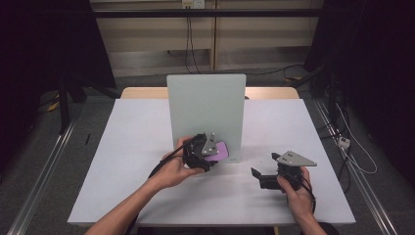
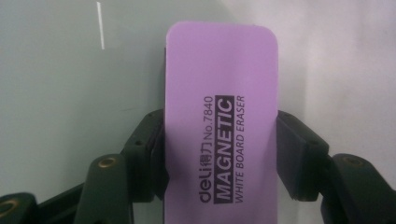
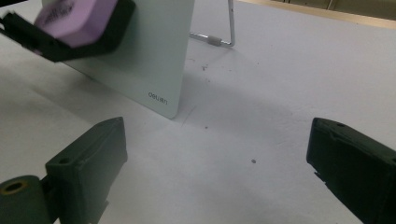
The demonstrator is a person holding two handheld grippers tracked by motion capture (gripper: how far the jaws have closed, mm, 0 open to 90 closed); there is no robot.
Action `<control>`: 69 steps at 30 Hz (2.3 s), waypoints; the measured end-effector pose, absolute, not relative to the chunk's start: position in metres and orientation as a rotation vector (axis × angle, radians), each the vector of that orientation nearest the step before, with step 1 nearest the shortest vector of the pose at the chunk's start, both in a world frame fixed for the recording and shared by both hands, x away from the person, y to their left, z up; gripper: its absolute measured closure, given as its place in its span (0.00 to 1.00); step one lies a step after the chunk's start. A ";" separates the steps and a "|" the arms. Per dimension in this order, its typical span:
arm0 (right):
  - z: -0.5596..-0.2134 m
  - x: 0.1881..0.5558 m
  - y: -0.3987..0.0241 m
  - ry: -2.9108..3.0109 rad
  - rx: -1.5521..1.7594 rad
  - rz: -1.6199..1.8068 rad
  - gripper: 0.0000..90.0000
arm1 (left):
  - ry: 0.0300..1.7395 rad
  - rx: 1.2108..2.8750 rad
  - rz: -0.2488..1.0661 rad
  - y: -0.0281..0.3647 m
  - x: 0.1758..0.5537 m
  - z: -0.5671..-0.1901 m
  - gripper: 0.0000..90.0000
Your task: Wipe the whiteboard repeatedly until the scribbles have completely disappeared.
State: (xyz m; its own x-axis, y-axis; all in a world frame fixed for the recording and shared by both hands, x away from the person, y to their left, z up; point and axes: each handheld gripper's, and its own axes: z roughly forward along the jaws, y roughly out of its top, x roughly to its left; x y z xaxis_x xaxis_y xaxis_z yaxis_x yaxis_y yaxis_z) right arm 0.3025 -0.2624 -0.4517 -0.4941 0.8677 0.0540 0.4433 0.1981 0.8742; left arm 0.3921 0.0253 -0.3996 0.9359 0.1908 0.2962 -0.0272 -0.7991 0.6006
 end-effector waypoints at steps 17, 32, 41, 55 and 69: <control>-0.452 0.303 -0.263 2.022 1.225 1.236 0.05 | 0.327 2.206 0.596 0.090 0.423 -0.322 0.46; -0.453 0.304 -0.261 2.032 1.220 1.233 0.05 | 0.238 2.346 0.590 0.079 0.403 -0.365 0.45; -0.452 0.305 -0.260 2.023 1.236 1.236 0.05 | 0.181 2.426 0.484 0.066 0.395 -0.393 0.45; -0.452 0.305 -0.260 2.029 1.227 1.236 0.05 | 0.190 2.459 0.409 0.066 0.390 -0.411 0.46; -0.452 0.303 -0.260 2.030 1.225 1.241 0.05 | 0.299 2.366 0.291 0.086 0.389 -0.400 0.45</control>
State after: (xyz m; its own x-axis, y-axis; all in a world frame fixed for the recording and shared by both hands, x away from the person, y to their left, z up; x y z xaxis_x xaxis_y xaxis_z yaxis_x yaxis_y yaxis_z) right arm 0.3033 -0.2601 -0.4519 -0.4966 0.8658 0.0613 0.4495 0.1961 0.8715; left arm 0.3889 0.0857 -0.3997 0.9476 0.2949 0.1232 0.1320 -0.7121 0.6895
